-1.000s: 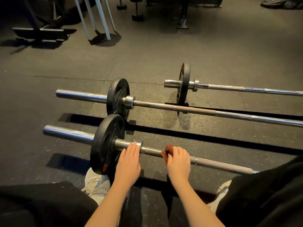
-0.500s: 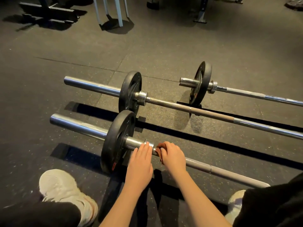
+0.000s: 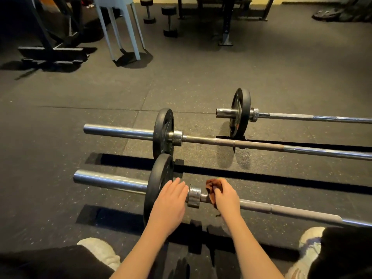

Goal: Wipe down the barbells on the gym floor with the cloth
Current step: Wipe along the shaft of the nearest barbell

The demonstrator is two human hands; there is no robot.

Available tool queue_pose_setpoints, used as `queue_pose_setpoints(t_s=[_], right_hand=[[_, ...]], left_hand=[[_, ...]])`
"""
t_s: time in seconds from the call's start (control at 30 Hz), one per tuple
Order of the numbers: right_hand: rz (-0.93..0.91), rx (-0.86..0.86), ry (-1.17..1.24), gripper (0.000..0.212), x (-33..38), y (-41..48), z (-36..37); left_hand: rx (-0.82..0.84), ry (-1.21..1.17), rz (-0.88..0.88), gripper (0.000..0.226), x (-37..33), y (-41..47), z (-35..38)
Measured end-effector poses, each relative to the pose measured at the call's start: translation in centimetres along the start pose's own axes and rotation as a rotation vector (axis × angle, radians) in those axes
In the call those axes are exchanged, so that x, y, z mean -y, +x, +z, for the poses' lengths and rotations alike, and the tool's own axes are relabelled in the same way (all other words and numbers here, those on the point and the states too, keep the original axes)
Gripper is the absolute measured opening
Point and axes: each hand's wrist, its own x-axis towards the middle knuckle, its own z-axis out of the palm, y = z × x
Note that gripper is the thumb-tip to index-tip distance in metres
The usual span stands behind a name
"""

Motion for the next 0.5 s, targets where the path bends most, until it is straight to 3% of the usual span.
queue_pose_setpoints(t_s=[0.13,0.23,0.37,0.5], right_hand=[[-0.072,-0.095,0.135,0.036,2.6,-2.8,2.1],[-0.21,-0.053,-0.043,0.037,3.0,-4.3,5.4],[-0.177,-0.069,-0.217,0.032,3.2,-3.4,6.9],[-0.03,0.113,-0.282,0.025,5.3,2.1,6.2]], left_hand=[[-0.087,0.066,-0.025,0.053,3.2,0.3,-1.3],[-0.116,-0.017,-0.134,0.05,4.8,0.6,-1.4],[-0.116,-0.172,-0.144,0.053,5.0,0.6,-1.0],[-0.122,-0.217,-0.132,0.054,5.6,1.2,-0.9]])
